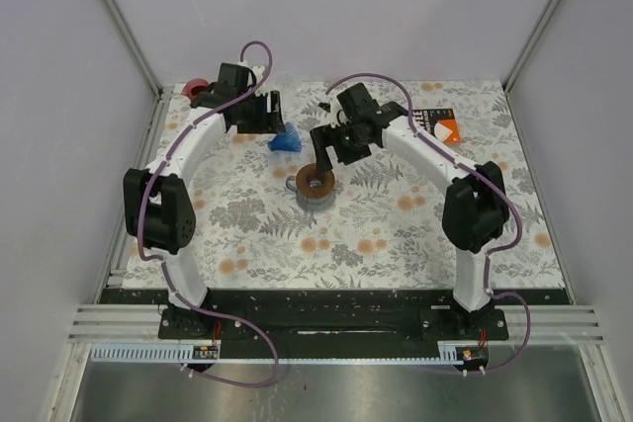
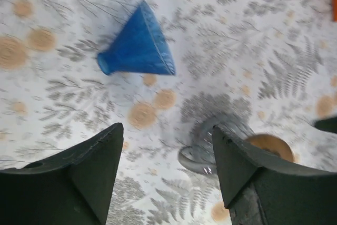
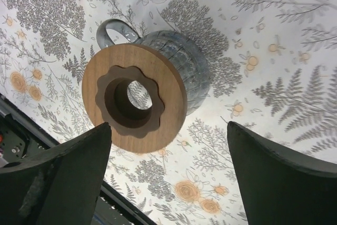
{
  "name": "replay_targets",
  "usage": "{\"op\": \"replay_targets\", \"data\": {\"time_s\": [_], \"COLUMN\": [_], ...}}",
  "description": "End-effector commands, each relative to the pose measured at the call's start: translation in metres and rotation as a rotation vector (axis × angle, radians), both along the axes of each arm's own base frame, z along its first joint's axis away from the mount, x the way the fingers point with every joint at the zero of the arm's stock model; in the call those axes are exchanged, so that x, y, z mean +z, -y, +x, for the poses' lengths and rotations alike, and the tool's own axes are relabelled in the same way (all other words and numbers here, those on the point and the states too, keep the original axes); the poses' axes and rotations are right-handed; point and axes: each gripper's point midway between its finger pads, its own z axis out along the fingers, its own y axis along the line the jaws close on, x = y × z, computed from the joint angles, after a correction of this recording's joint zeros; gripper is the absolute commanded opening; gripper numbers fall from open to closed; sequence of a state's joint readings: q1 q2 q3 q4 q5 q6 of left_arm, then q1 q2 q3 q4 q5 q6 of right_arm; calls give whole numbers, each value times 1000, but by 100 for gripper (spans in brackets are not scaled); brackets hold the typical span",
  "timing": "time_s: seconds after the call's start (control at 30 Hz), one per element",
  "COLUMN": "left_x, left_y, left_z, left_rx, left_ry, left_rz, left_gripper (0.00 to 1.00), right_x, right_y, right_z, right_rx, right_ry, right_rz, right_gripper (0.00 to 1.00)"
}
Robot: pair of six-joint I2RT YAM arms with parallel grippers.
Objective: Place the coffee filter in the dripper
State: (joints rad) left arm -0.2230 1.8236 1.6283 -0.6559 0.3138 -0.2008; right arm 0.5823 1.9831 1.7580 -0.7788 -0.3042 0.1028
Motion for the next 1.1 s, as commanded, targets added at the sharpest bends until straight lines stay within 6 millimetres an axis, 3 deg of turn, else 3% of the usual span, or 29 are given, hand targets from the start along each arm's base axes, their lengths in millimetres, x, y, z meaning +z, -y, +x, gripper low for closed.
{"op": "replay_targets", "data": {"time_s": [0.0, 0.2, 0.33, 0.47, 0.6, 0.83, 0.93, 1.07], "left_x": [17, -23, -47, -72, -87, -72, -52, -6], "left_y": [-8, 5, -3, -6, -7, -15, -21, -21], "left_z": [43, 71, 89, 97, 94, 86, 85, 75], "left_rx": [88, 88, 135, 142, 117, 94, 95, 86], "left_ry": [170, 86, 72, 48, 35, 65, 92, 114], "left_rz": [207, 248, 319, 366, 425, 466, 454, 312], "left_gripper": [72, 78, 77, 72, 57, 4, 0, 0], "right_x": [73, 81, 73, 65, 62, 59, 59, 65], "right_y": [16, 52, 72, 80, 83, 79, 78, 78], "right_z": [10, 12, 7, 4, 2, 2, 1, 0], "right_rx": [-45, -148, -177, -184, -179, -165, -164, -161], "right_ry": [229, 310, 307, 299, 297, 294, 289, 301], "right_rz": [15, -18, -39, -58, -65, -52, -47, -36], "right_gripper": [99, 99, 99, 99, 99, 100, 99, 100]}}
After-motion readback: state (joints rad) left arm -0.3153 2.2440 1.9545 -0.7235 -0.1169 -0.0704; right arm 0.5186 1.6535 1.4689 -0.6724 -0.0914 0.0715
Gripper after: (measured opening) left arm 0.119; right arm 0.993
